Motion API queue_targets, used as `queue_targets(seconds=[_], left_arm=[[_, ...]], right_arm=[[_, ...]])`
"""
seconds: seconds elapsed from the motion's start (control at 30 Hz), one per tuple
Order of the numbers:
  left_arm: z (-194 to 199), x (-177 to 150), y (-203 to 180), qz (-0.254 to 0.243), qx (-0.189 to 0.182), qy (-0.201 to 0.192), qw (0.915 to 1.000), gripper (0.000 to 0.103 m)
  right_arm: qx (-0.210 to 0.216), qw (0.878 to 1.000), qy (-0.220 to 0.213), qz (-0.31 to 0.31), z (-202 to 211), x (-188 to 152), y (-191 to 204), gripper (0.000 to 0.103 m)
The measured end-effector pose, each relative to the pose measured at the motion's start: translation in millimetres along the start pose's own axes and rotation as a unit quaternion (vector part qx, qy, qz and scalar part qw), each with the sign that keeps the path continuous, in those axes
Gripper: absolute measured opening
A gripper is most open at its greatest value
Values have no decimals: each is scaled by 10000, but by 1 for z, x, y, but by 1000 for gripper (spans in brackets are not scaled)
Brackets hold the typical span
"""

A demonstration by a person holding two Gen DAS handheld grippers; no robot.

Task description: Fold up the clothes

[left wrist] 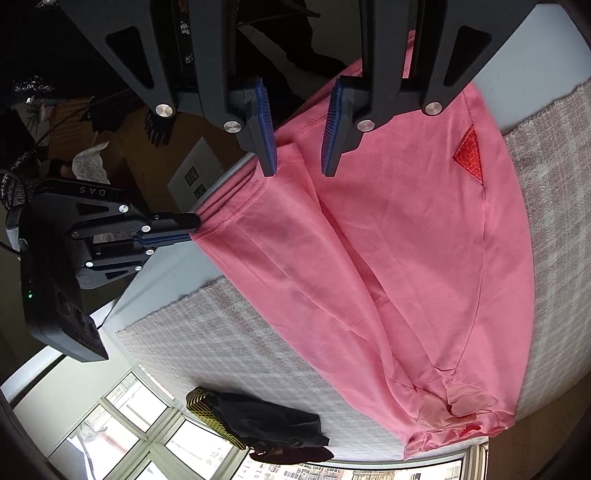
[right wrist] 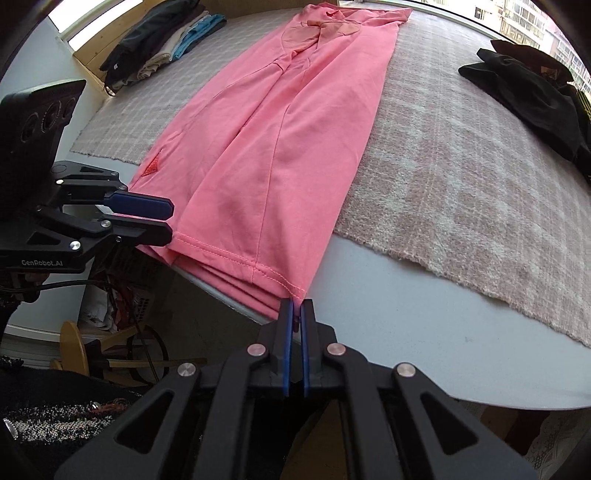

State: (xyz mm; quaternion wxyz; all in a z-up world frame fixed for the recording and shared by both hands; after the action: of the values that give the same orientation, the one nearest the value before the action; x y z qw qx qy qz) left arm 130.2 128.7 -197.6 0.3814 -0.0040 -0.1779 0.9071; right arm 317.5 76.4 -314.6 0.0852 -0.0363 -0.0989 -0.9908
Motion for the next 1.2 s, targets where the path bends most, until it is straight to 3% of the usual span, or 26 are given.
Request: queue_targets(seconds=[0.07, 0.1, 0.13, 0.27, 0.3, 0.37, 0.4, 0.43, 0.53, 0.57, 0.6, 0.67, 0.7, 0.83, 0.9, 0.93, 1.2], left_arm=[[-2, 0, -2, -71, 10, -16, 10000, 21], [-1, 0, -2, -67, -27, 14, 10000, 19], [0, 0, -2, -90, -36, 2, 10000, 11], [2, 1, -4, -192, -81, -34, 9998, 1], [2, 1, -4, -212, -124, -42, 9997, 0], [3, 1, -6, -238, -172, -66, 9995, 0], [3, 2, -7, -249, -213, -80, 9994, 0], [4, 2, -8, -199, -290, -97, 9993, 0], [11, 5, -6, -28, -401, -229, 9989, 0], [13, 5, -8, 67, -598, -224, 9979, 2], [15, 6, -9, 225, -781, -218, 9965, 8], [19, 9, -10, 478, -998, -229, 9936, 36], [18, 11, -9, 515, -893, -221, 9944, 37], [4, 15, -7, 546, -550, -43, 9970, 34], [-5, 16, -9, 507, -456, 46, 9977, 23], [-7, 16, -11, 398, -354, 48, 9986, 3], [8, 15, -19, 27, -238, -242, 9994, 1]], right_arm=[[-27, 9999, -91, -39, 6, 4, 1, 20], [-72, 9999, -123, -39, 6, 7, 2, 33], [-116, 9998, -154, -38, 6, 9, 2, 41], [-51, 10000, -66, -38, -4, 14, 5, 41], [-21, 10000, -47, -28, -7, 15, 5, 41], [-4, 10000, -27, -9, -10, 14, 5, 31], [75, 10000, 49, -28, -11, 13, 5, 13], [150, 9998, 106, -51, -13, 12, 4, 6], [193, 9997, 142, -104, -12, 11, 0, 6], [191, 9996, 151, -117, -12, 10, -3, 6], [192, 9996, 125, -136, -13, 9, -7, 6], [224, 9996, 106, -157, -12, 7, -11, 6], [239, 9995, 96, -168, -11, 6, -13, 6], [269, 9994, 107, -171, -12, 0, -13, 6], [280, 9994, 105, -193, -12, 0, -13, 6], [294, 9993, 97, -198, -13, -1, -12, 6], [325, 9993, 110, -133, -13, -3, -12, 6]])
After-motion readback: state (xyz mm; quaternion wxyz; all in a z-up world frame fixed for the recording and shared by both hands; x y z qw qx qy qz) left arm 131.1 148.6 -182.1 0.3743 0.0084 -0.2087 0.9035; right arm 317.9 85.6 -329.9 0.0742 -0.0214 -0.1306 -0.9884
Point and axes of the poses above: each gripper's, at about its wrist camera, not at the fingertips, and z roughly against the way its jaws point, y to its left, x to its top, the point moved 10 cm from there along -z, roughly the way its jaws point, and after that the axes turned 13 degrees about y, right-handed, at the moved point
